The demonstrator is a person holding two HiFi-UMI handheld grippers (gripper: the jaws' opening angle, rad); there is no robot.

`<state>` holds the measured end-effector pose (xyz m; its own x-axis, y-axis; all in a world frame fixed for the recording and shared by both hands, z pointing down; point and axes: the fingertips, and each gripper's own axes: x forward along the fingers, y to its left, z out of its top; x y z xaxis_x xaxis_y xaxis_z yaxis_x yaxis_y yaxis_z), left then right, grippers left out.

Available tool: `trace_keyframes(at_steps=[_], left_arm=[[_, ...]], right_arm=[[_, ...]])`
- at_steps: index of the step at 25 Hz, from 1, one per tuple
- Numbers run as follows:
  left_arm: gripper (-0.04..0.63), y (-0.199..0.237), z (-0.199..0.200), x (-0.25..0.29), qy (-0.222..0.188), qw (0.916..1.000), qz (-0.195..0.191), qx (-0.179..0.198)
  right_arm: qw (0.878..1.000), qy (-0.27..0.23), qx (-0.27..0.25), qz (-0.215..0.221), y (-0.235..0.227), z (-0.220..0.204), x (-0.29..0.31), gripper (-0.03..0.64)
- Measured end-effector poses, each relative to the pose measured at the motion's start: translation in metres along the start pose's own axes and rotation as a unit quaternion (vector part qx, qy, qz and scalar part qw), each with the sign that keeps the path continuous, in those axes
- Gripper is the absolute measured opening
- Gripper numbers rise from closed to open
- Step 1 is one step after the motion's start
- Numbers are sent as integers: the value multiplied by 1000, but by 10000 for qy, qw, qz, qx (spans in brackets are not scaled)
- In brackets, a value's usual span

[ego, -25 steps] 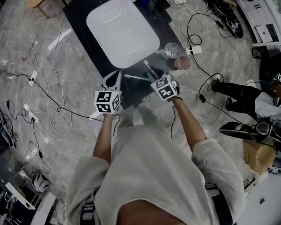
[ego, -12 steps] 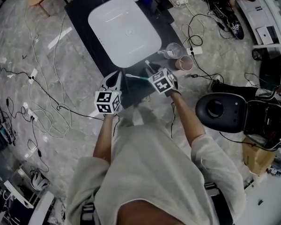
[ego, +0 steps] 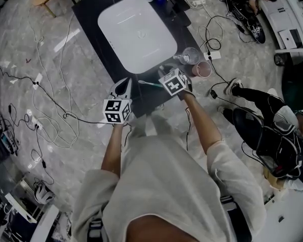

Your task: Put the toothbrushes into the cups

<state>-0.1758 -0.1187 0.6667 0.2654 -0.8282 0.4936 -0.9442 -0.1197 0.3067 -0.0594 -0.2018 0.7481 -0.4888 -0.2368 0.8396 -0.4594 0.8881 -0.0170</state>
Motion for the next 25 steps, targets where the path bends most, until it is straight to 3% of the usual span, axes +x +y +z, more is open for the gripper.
trace_keyframes(at_steps=[14,25], left_arm=[[26,0,4,2,-15,10000,-29,3],[26,-10,11,4,-74,9999,-117,98]], right_arm=[[9996,120,152,181,-5,-5,6,81],[9953,-818,504,-85,-11,23,-43,81]])
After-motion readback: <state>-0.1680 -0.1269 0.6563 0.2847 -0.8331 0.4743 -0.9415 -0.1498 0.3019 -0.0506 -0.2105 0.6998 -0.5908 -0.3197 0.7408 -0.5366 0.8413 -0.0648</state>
